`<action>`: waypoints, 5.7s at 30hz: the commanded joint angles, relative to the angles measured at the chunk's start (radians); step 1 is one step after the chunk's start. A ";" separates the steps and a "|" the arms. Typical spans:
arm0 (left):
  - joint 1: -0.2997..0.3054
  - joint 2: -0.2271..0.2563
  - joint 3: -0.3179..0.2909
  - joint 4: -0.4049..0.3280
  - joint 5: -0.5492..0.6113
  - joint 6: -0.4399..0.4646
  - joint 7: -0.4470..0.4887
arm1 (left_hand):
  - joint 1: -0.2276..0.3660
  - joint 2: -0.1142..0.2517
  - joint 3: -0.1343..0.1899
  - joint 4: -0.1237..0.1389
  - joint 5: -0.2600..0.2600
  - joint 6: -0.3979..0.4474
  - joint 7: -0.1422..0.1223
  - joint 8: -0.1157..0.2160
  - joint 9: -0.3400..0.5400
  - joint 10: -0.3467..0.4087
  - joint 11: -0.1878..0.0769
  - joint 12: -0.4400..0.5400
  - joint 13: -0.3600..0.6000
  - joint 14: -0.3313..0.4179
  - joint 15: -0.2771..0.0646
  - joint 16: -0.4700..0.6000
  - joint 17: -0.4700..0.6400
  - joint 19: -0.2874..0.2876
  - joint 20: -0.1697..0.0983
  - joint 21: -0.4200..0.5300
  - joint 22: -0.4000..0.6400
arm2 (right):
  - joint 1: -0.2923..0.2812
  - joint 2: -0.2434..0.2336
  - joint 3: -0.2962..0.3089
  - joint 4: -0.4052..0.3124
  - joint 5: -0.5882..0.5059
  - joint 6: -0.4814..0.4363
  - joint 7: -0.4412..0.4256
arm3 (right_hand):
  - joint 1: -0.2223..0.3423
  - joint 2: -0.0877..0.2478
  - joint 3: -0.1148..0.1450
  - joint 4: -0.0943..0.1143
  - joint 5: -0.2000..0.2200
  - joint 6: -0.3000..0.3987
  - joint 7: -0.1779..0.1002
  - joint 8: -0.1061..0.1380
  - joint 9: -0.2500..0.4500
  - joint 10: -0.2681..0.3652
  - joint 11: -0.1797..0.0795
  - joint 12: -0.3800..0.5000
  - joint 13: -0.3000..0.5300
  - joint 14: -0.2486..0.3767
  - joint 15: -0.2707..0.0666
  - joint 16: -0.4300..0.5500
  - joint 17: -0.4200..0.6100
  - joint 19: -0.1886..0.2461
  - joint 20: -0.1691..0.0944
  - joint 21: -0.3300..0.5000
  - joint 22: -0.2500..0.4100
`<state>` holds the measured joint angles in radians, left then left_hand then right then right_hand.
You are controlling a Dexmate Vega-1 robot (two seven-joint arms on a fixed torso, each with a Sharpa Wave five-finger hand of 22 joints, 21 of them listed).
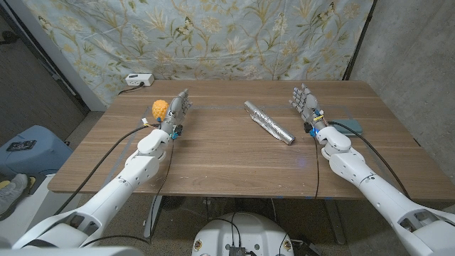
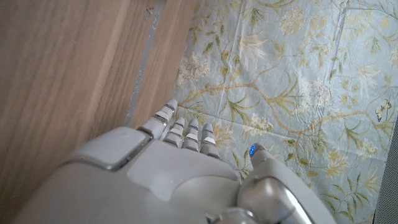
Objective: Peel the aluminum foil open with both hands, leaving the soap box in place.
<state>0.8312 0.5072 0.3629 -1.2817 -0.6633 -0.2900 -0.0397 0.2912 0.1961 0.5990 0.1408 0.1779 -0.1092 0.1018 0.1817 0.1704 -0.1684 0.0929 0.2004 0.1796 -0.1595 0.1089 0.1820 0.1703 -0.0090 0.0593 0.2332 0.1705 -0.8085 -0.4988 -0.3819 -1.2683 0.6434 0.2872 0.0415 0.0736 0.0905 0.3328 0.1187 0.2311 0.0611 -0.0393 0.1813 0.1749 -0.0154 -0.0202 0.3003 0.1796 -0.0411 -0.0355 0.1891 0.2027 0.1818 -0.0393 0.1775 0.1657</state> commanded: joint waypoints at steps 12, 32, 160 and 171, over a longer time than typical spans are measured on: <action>-0.009 0.048 0.003 -0.039 0.040 0.016 0.003 | 0.023 -0.012 0.020 -0.025 0.006 -0.001 0.000 0.005 0.005 -0.009 0.002 0.006 0.004 -0.006 0.001 0.001 0.000 0.004 0.010 -0.002 0.002 | 0.023 0.005 -0.014 0.006 -0.019 -0.013 -0.004 | 0.001 0.020 0.006 -0.001 0.004 0.006 -0.001 0.008 0.005 0.003 -0.008 -0.004 0.002 -0.011 -0.034 0.006 0.000 0.004 -0.074 0.005 0.001; -0.011 0.119 0.044 -0.156 0.212 0.014 0.064 | 0.200 -0.043 0.061 -0.286 0.043 0.232 -0.034 0.035 0.011 0.207 -0.054 0.051 0.014 0.199 -0.046 0.021 0.004 0.171 -0.018 0.000 0.007 | -0.017 -0.018 -0.001 -0.047 -0.018 -0.009 -0.018 | 0.003 0.019 0.008 -0.004 0.005 0.010 -0.001 0.010 0.006 0.005 -0.005 -0.014 0.002 -0.013 -0.033 0.007 -0.001 0.002 -0.073 0.006 0.001; -0.613 0.055 0.466 0.027 0.982 -0.063 -0.293 | 0.578 -0.177 -0.024 -0.306 0.077 0.359 -0.121 0.034 0.027 0.329 -0.171 0.089 0.092 0.296 -0.100 0.022 0.016 0.239 -0.016 -0.025 0.011 | -0.027 -0.047 0.050 -0.017 -0.003 0.017 -0.039 | 0.030 0.021 0.031 -0.029 0.001 0.005 0.006 0.008 0.007 0.005 0.001 -0.077 0.006 -0.025 -0.025 0.008 -0.005 -0.012 -0.073 0.007 0.001; -0.655 0.026 0.500 0.066 1.012 -0.087 -0.315 | 0.591 -0.175 -0.034 -0.309 0.070 0.366 -0.125 0.035 0.028 0.354 -0.177 0.108 0.106 0.318 -0.108 0.026 0.017 0.247 -0.016 -0.023 0.011 | -0.018 -0.041 0.053 -0.003 0.006 0.021 -0.028 | 0.030 0.021 0.032 -0.030 0.001 0.005 0.005 0.008 0.007 0.006 0.003 -0.080 0.006 -0.026 -0.025 0.008 -0.005 -0.014 -0.073 0.007 0.001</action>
<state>0.2202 0.5596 0.8296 -1.2585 0.3219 -0.3520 -0.3288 0.8661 0.0210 0.5705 -0.1679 0.2506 0.2449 -0.0232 0.2110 0.1932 0.1650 -0.0820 0.2974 0.2788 0.1449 0.0053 0.2013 0.1840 0.2271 0.0411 0.2034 0.1793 -0.8343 -0.5456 -0.3300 -1.2824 0.6431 0.3067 0.0065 0.0952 0.1057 0.3602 0.0911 0.2310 0.0643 -0.0426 0.1888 0.1791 -0.0134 -0.0218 0.2217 0.1844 -0.0604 -0.0337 0.1928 0.1957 0.1722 -0.0410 0.1810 0.1650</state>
